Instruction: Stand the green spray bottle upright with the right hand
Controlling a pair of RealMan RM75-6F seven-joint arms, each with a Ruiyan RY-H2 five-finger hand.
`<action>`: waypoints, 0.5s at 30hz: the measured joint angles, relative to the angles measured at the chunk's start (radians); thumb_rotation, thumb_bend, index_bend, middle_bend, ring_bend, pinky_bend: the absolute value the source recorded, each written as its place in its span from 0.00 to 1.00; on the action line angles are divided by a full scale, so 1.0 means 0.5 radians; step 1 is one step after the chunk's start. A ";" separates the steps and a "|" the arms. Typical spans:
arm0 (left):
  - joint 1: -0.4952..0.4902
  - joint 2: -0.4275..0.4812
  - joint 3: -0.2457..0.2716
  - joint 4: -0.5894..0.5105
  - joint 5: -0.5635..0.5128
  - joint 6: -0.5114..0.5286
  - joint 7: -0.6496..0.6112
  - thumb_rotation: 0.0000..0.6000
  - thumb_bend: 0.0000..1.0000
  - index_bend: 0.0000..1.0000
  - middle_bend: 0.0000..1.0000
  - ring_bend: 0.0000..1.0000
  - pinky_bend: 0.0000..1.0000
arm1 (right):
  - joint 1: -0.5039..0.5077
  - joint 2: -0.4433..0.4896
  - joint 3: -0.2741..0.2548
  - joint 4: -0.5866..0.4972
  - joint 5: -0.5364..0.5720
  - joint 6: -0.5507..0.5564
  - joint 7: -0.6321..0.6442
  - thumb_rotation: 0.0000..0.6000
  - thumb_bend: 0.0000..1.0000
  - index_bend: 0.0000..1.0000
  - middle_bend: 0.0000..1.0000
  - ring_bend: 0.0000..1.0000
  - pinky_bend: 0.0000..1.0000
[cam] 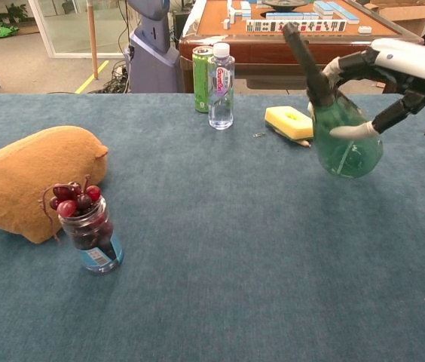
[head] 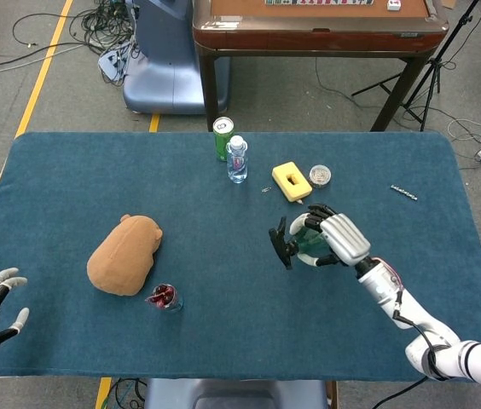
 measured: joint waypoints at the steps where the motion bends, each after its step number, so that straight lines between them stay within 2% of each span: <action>1: -0.001 0.000 0.001 -0.001 0.000 -0.001 0.001 1.00 0.33 0.33 0.23 0.21 0.25 | -0.013 0.009 0.014 -0.025 0.036 -0.009 0.106 1.00 0.48 0.66 0.44 0.27 0.18; 10: -0.001 -0.004 0.005 -0.001 -0.003 -0.007 0.009 1.00 0.33 0.33 0.23 0.21 0.25 | -0.086 0.034 0.076 -0.119 0.212 -0.170 0.865 1.00 0.48 0.66 0.43 0.27 0.18; 15: 0.000 -0.004 0.005 -0.001 -0.006 -0.006 0.011 1.00 0.33 0.33 0.23 0.21 0.25 | -0.099 0.017 0.102 -0.085 0.241 -0.274 1.106 1.00 0.48 0.66 0.42 0.27 0.18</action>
